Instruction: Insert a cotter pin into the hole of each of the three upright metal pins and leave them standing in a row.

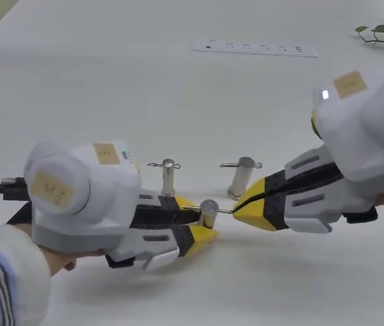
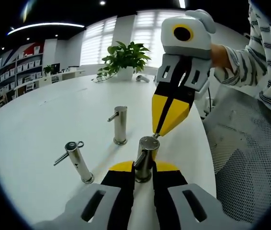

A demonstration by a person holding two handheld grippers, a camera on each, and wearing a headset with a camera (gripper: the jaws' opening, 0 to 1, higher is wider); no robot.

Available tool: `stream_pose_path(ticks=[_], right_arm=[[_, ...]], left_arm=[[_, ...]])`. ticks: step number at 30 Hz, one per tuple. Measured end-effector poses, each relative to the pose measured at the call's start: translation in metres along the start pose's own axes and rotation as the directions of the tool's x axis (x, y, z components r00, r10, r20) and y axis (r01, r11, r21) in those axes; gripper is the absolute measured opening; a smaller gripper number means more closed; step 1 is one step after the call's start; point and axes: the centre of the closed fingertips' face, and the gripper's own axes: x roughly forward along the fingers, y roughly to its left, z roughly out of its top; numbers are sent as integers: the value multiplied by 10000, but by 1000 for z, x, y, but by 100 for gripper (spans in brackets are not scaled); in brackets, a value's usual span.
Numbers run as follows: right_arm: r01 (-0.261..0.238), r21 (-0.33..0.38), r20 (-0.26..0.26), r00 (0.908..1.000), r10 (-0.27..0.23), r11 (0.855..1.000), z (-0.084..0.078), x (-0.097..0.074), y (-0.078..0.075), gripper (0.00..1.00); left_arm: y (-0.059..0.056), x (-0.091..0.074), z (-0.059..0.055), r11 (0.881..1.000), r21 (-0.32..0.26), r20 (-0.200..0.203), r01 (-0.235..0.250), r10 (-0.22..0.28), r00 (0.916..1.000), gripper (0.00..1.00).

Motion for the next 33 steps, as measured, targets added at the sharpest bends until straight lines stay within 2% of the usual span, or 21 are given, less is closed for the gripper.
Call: stream_pose_path(ticks=[10, 12, 14, 20, 25, 28, 33], right_arm=[[-9, -124, -48, 10000, 9, 9999, 1, 3, 0, 3], [20, -244, -156, 9999, -23, 9997, -2, 3, -1, 7], [10, -213, -218, 9998, -15, 9998, -4, 3, 0, 11], [-73, -112, -216, 9997, 70, 9999, -6, 5, 4, 16], [-21, -5, 111, 9999, 21, 10000, 0, 7, 5, 21], [-32, 112, 392, 9992, 28, 9999, 5, 8, 7, 25], [-7, 66, 424, 9991, 4, 10000, 5, 11, 8, 27]], left_arm=[[1, 0, 0, 9999, -141, 11, 14, -14, 10000, 13], [2, 0, 0, 9996, -266, 8, -37, 37, 10000, 13], [1, 1, 1, 9998, -148, -28, -110, 110, 9999, 13], [1, 1, 2, 9998, -180, 41, -30, 30, 10000, 14], [1, 0, 7, 9999, -95, 296, -109, 112, 9995, 33], [0, -3, 7, 9999, 52, 232, -121, 120, 9997, 39], [-6, -12, 4, 9999, -121, 256, 41, -37, 9997, 50]])
